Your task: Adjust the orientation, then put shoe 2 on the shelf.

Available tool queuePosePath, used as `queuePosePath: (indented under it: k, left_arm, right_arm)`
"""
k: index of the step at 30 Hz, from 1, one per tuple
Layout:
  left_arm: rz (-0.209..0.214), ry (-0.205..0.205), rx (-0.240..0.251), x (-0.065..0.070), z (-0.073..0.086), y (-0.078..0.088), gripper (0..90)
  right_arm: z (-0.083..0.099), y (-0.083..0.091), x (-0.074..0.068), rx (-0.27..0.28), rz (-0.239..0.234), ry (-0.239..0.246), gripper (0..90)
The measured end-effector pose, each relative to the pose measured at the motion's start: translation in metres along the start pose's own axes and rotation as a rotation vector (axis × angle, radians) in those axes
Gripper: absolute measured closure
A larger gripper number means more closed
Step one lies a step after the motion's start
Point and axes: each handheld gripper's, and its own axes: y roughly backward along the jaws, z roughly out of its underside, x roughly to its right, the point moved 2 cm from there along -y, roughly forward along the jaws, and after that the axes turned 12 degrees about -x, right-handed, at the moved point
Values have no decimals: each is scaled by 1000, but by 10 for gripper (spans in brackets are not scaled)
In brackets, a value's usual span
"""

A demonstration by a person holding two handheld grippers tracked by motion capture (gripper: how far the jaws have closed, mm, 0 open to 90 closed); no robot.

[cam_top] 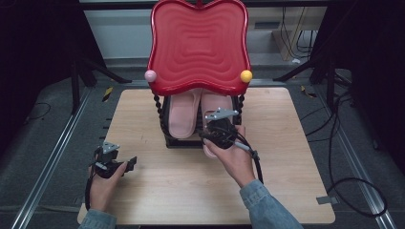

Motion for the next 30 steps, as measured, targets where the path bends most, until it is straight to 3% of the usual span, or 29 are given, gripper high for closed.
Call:
queuePosePath:
  k: [4, 10, 22, 30]
  left_arm:
    - [-1, 5, -1, 0, 0, -1, 160]
    - [-3, 7, 0, 1, 0, -1, 158]
    - [-5, 3, -1, 1, 0, 0, 159]
    - [-5, 1, -3, 1, 0, 0, 160]
  right_arm:
    - [11, 9, -1, -4, -30, 41, 707]
    - [23, 21, -4, -39, -51, 92, 798]
    - [55, 22, -21, -180, -111, 218, 864]
    - [72, 14, -21, -252, -121, 236, 867]
